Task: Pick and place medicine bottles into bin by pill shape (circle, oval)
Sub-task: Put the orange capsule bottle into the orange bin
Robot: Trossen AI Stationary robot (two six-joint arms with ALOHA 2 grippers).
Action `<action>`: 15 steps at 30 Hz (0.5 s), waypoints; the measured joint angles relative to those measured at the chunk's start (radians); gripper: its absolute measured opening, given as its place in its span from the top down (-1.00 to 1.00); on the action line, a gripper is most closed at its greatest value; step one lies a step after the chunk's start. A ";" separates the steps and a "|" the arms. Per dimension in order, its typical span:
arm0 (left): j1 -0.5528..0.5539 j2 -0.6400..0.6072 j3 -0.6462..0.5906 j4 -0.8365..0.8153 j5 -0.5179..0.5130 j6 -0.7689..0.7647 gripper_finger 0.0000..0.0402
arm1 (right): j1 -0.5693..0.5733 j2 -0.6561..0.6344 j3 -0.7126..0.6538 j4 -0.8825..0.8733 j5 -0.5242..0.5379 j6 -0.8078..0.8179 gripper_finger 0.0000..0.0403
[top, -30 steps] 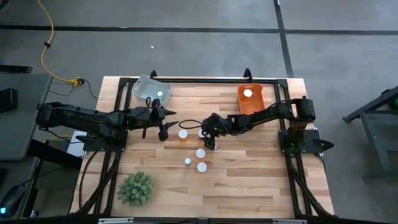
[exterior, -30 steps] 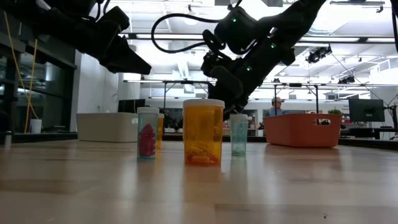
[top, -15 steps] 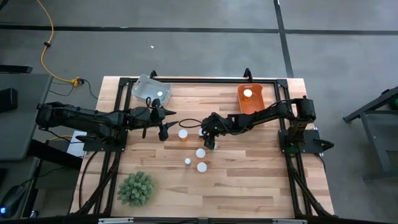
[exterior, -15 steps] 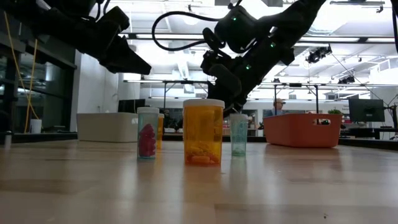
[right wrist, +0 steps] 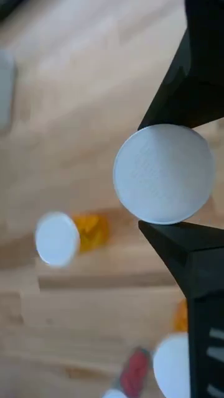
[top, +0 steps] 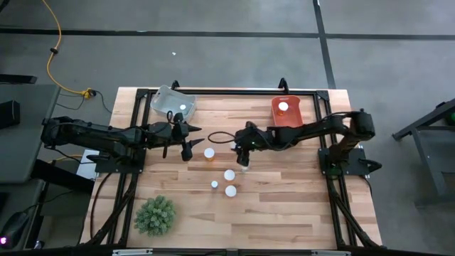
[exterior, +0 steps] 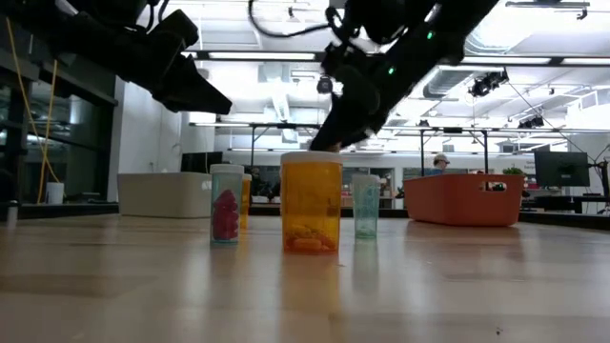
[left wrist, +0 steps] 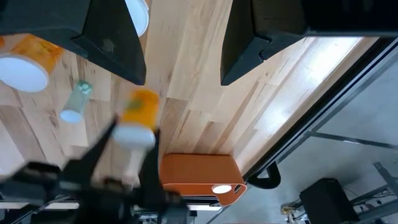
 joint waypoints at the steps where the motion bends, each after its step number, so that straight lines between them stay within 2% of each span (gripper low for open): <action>1: 0.000 0.000 0.000 0.000 0.000 -0.001 0.02 | 0.005 -0.017 0.000 -0.010 0.040 0.000 0.03; 4: 0.000 0.000 0.000 -0.007 0.000 -0.019 0.02 | 0.017 -0.066 -0.019 -0.030 0.150 0.001 0.03; 8: -0.002 0.000 0.000 -0.021 0.000 -0.030 0.02 | 0.012 -0.175 -0.147 -0.003 0.216 0.048 0.03; 15: -0.001 0.000 0.000 -0.022 0.000 -0.027 0.02 | -0.016 -0.520 -0.379 -0.019 0.397 0.164 0.03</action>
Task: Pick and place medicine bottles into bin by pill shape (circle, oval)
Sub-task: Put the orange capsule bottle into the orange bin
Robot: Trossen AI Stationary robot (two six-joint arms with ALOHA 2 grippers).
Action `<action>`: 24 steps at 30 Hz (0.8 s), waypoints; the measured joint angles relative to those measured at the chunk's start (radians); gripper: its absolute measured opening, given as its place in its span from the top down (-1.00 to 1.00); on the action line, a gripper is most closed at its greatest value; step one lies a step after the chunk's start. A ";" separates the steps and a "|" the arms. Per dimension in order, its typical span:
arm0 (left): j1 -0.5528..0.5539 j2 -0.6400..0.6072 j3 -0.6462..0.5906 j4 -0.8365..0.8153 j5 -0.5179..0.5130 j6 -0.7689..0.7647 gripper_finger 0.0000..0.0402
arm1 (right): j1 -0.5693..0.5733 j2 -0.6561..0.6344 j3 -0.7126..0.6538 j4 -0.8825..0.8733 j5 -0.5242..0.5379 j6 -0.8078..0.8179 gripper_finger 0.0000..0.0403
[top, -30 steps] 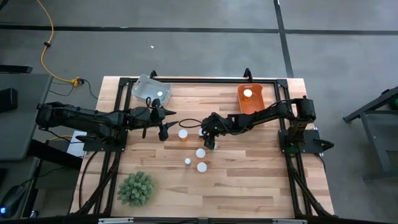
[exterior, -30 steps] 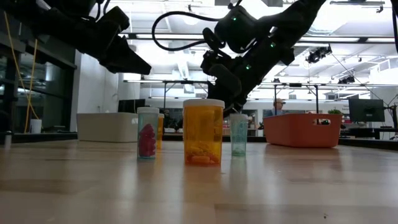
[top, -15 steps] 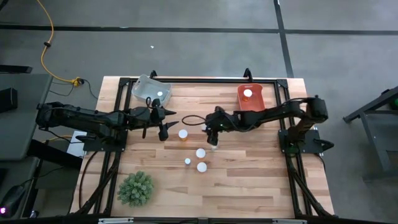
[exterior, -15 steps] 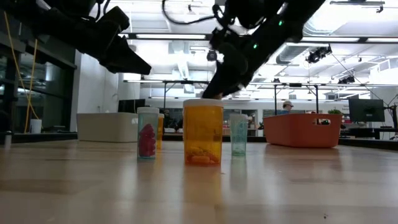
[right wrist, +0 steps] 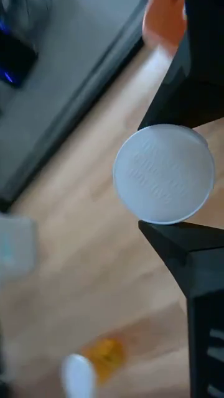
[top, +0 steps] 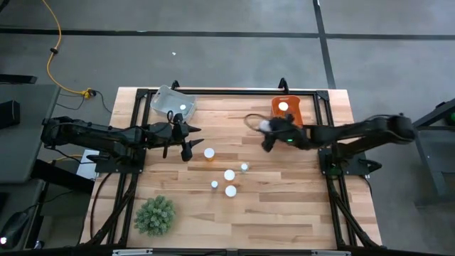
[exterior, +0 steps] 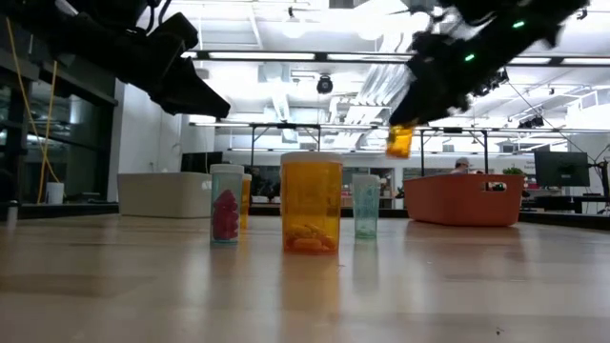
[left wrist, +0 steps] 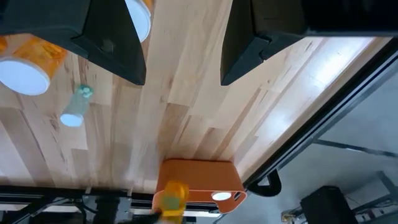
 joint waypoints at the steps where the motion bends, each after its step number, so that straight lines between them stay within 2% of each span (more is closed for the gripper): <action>1: 0.002 0.000 0.000 0.000 0.000 0.000 0.02 | 0.001 -0.056 -0.023 -0.004 0.037 0.010 0.03; 4: 0.002 0.000 0.000 0.005 0.000 0.000 0.02 | 0.000 -0.192 -0.074 -0.034 0.152 0.055 0.03; 7: 0.002 0.000 0.000 0.011 0.000 0.000 0.02 | -0.003 -0.275 -0.118 -0.100 0.289 0.143 0.03; 9: 0.002 0.000 0.000 0.022 0.000 -0.001 0.02 | -0.023 -0.298 -0.140 -0.164 0.318 0.224 0.03; 15: 0.001 0.000 0.000 0.032 0.000 -0.003 0.02 | -0.163 -0.268 -0.184 -0.241 0.217 0.384 0.03; 21: 0.001 0.000 0.000 0.032 0.000 0.001 0.02 | -0.285 -0.156 -0.185 -0.171 0.077 0.383 0.03; 24: 0.001 0.000 0.000 0.031 0.000 0.000 0.02 | -0.336 -0.083 -0.185 -0.149 0.048 0.380 0.03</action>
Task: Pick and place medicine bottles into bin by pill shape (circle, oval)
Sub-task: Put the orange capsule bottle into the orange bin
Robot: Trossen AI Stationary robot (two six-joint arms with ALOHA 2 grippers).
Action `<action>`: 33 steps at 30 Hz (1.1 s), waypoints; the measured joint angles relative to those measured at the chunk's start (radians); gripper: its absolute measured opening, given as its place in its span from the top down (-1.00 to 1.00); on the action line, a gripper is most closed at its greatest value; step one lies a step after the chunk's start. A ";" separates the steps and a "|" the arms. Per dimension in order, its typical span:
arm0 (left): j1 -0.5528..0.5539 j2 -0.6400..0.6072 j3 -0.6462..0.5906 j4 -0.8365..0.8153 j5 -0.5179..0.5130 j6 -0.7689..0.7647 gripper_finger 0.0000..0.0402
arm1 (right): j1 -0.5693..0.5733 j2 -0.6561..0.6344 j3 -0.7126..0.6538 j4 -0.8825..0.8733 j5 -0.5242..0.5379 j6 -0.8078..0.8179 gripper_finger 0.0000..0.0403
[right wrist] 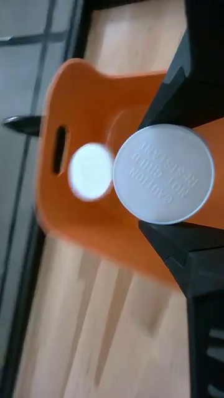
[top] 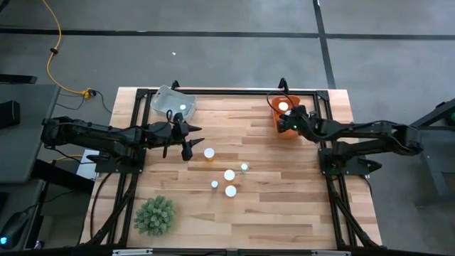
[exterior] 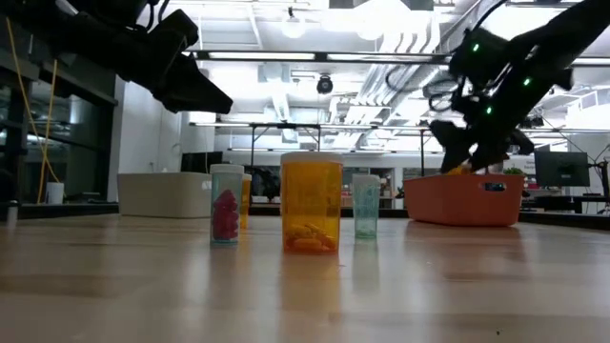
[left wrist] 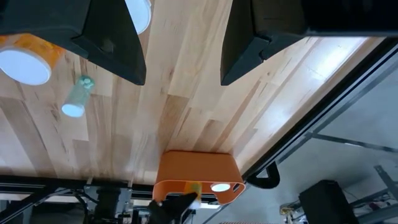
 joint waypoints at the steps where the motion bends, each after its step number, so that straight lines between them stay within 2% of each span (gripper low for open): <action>1: 0.000 0.000 0.000 0.000 0.000 0.000 0.02 | -0.015 0.021 0.000 0.007 0.000 0.000 0.03; 6: 0.000 0.000 0.000 0.000 0.000 0.000 0.02 | -0.068 0.093 0.000 0.041 -0.004 -0.001 0.03; 9: 0.000 0.000 0.000 0.000 0.000 0.000 0.02 | -0.081 0.116 0.000 0.074 -0.043 -0.003 0.03; 13: 0.000 0.000 0.000 0.000 0.000 0.000 0.02 | -0.089 0.126 0.000 0.099 -0.081 -0.028 0.03; 22: 0.000 0.000 0.000 -0.002 0.000 -0.008 0.02 | -0.090 0.126 0.000 0.091 -0.074 -0.028 0.02; 33: 0.000 0.000 0.000 -0.008 0.000 -0.018 0.02 | -0.090 0.126 0.000 0.090 -0.056 -0.025 -0.32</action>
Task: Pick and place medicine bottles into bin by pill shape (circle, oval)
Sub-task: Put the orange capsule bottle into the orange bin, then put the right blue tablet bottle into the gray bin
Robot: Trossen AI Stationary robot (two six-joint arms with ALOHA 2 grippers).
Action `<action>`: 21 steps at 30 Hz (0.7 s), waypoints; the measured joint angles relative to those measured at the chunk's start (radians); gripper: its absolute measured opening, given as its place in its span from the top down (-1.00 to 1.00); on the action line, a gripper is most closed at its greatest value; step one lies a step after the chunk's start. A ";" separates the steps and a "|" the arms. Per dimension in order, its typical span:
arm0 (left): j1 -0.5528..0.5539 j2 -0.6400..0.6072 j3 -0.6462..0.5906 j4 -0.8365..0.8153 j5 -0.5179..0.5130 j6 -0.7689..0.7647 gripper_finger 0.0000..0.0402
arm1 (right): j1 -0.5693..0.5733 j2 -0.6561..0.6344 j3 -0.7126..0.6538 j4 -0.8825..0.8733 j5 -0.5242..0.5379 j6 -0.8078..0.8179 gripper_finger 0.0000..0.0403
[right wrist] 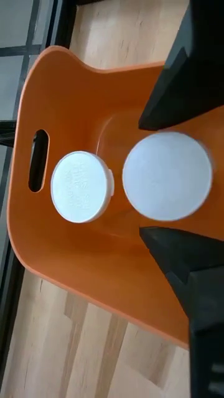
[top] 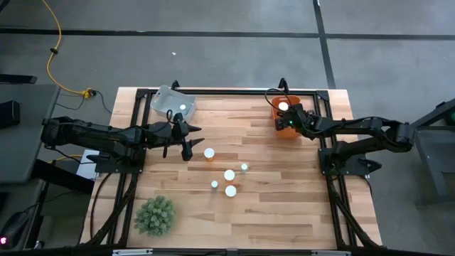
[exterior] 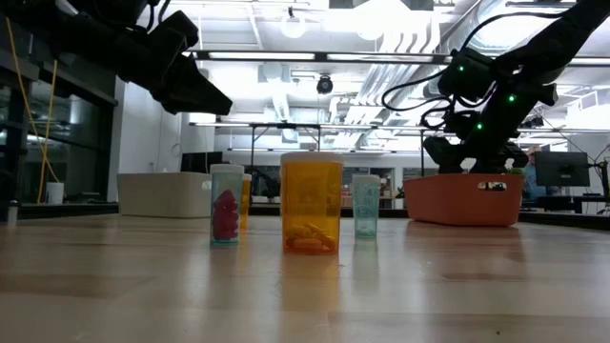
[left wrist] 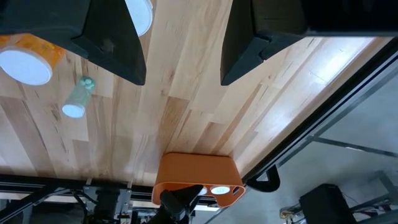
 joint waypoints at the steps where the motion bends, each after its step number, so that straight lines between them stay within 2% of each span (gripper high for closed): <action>1: 0.000 0.000 0.000 0.000 0.000 0.000 0.02 | 0.000 0.000 0.000 0.002 0.000 -0.001 -0.34; 5: 0.000 0.000 0.000 0.000 0.000 0.000 0.02 | 0.002 -0.021 0.000 0.026 0.033 -0.060 -0.38; 8: 0.000 0.000 0.000 0.000 -0.001 0.000 0.02 | 0.021 -0.084 0.000 0.029 0.065 -0.109 -0.38; 11: 0.000 0.000 0.000 0.000 -0.001 0.008 0.02 | 0.077 -0.168 0.000 0.046 0.110 -0.162 -0.39; 13: 0.000 0.000 0.000 0.000 -0.002 0.008 0.02 | 0.132 -0.215 0.000 0.096 0.098 -0.224 -0.39; 15: 0.000 0.000 0.000 0.002 -0.004 0.008 0.02 | 0.192 -0.237 0.000 0.181 0.015 -0.297 -0.39; 21: -0.001 0.000 0.000 0.032 0.010 0.013 0.02 | 0.345 -0.191 0.000 0.502 -0.373 -0.508 -0.39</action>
